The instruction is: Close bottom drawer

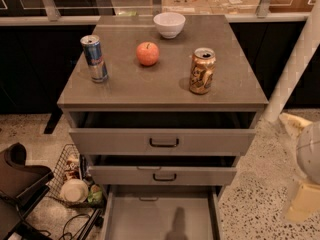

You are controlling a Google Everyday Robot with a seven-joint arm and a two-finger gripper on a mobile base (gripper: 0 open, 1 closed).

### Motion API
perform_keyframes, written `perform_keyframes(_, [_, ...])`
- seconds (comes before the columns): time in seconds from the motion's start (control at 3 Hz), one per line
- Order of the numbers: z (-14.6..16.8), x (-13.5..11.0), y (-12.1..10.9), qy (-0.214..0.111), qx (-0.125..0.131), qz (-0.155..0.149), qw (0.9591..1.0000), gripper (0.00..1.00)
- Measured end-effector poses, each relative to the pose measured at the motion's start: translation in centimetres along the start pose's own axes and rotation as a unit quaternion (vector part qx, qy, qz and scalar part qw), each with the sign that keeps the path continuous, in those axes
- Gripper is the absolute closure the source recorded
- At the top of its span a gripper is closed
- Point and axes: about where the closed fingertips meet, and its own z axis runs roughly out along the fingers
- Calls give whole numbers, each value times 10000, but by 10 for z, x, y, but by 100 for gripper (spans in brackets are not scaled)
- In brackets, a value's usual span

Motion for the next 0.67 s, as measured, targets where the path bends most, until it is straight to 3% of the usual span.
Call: perform_keyframes(0.67, [62,-1,76,27,-111,33,9999,0])
